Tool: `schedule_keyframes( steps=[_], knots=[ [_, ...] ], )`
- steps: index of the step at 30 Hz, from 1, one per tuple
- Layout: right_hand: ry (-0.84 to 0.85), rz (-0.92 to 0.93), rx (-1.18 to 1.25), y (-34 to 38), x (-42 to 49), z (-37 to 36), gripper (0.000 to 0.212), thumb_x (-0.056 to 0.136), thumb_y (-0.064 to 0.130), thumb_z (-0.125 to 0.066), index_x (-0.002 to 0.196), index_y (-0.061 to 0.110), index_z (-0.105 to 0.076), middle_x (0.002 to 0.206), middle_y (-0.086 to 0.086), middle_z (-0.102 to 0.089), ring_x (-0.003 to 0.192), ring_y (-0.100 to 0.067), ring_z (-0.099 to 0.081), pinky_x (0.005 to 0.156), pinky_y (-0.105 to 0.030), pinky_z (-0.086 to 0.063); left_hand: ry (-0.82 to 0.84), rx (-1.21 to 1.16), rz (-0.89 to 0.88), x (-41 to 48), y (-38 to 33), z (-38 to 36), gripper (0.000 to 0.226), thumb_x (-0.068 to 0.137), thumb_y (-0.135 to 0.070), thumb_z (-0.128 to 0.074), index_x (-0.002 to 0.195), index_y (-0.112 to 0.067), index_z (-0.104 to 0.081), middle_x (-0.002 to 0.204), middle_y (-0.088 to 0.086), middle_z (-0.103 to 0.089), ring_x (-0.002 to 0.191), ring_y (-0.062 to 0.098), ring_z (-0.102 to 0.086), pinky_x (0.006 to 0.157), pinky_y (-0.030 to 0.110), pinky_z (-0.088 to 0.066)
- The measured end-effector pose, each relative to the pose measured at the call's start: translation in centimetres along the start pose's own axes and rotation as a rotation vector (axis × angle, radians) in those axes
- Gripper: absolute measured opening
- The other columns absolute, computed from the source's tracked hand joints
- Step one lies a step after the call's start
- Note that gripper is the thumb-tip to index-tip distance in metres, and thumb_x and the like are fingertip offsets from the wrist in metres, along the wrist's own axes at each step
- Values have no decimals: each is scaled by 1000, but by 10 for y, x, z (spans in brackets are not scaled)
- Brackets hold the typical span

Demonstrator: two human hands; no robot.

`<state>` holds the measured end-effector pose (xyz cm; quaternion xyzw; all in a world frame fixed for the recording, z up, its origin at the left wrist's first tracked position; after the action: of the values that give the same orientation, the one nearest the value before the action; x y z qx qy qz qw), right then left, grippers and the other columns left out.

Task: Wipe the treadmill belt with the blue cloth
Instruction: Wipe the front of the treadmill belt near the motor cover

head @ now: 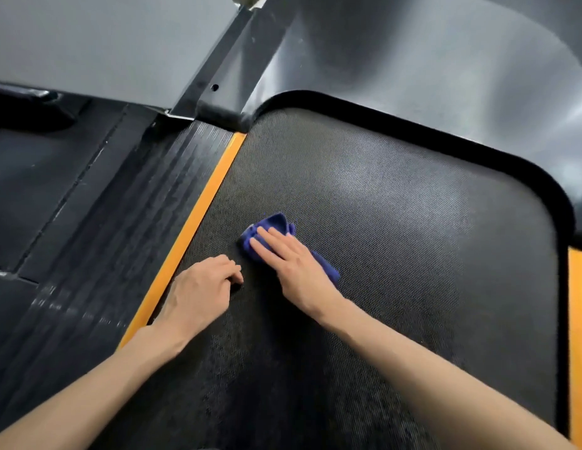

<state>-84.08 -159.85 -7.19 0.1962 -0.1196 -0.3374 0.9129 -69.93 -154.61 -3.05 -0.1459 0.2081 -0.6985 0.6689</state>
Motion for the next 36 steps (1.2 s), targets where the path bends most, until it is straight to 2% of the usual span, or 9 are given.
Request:
schedule_keyframes(
  steps=[3, 6, 10, 15, 18, 26, 28, 31, 36],
  knots=[
    [6, 31, -75, -30, 7, 10, 65, 76, -1, -50, 139, 13, -43, 145, -9, -41, 135, -29, -37, 113, -43, -20, 4, 73, -25, 0, -10, 1, 19, 75, -28, -35, 76, -21, -53, 72, -11, -52, 67, 10, -50, 60, 26, -43],
    [-172, -303, -99, -99, 32, 50, 63, 76, -4, -44, 138, 8, -43, 145, -14, -40, 136, -35, -34, 113, -53, -21, -25, 147, -38, 6, -17, 4, 22, 85, -32, -50, 70, -21, -38, 62, -11, -37, 57, 11, -40, 54, 24, -33],
    [-298, -736, -2, -131, 41, 70, 64, 81, -8, -43, 143, 7, -34, 153, -12, -24, 143, -31, -16, 114, -43, -9, -63, 171, -25, 18, -29, 5, 31, 87, -19, -57, 68, -20, -32, 58, -10, -33, 54, 16, -39, 55, 28, -34],
    [-178, -196, -82, -61, 24, 31, 56, 76, 2, -44, 132, 10, -52, 140, -11, -48, 128, -31, -47, 102, -42, -39, -28, 136, -107, 38, -58, -10, 18, 83, -25, -37, 79, -14, -50, 71, -1, -53, 65, 20, -51, 62, 35, -45],
    [-131, -153, -228, -97, -21, 54, 55, 81, 10, -39, 135, 16, -49, 141, -4, -48, 128, -24, -47, 101, -37, -40, 16, 107, -158, 42, -69, -25, 22, 84, -26, -37, 86, -12, -54, 79, 0, -57, 74, 21, -55, 68, 37, -48],
    [-625, -1232, -150, -223, -115, 138, 62, 78, 15, -24, 135, 5, -47, 143, -15, -42, 132, -31, -37, 108, -40, -29, 13, -1, -142, 38, -75, -25, 24, 88, -19, -45, 104, -6, -58, 89, 3, -63, 85, 20, -59, 78, 35, -50],
    [-624, -1103, -127, -201, -69, 125, 60, 74, 14, -27, 126, 2, -55, 134, -19, -51, 124, -35, -46, 104, -44, -35, 44, -46, -132, 35, -77, -29, 30, 88, -11, -50, 116, -3, -58, 104, 7, -64, 105, 21, -58, 93, 30, -45],
    [-403, -594, -114, -144, 2, 81, 50, 77, 9, -40, 123, 7, -58, 131, -16, -55, 122, -33, -49, 103, -44, -38, 75, 7, -207, 33, -85, -37, 43, 83, -19, -39, 115, 0, -61, 116, 12, -65, 115, 23, -57, 102, 17, -28],
    [-86, -209, -178, -110, -21, 63, 54, 87, 9, -45, 140, 21, -41, 148, -1, -38, 138, -22, -33, 113, -37, -24, 132, 11, -102, 42, -87, -44, 36, 80, -27, -31, 98, -10, -57, 91, 8, -66, 87, 27, -61, 75, 37, -49]
  ],
)
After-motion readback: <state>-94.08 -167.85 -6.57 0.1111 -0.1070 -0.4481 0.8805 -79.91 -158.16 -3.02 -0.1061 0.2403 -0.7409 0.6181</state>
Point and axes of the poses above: each hand's wrist, its own x-axis towards the middle knuckle, its own z-axis out of the back of the hand, y = z × x, the point moved 5 cm from there along x, towards the middle knuckle
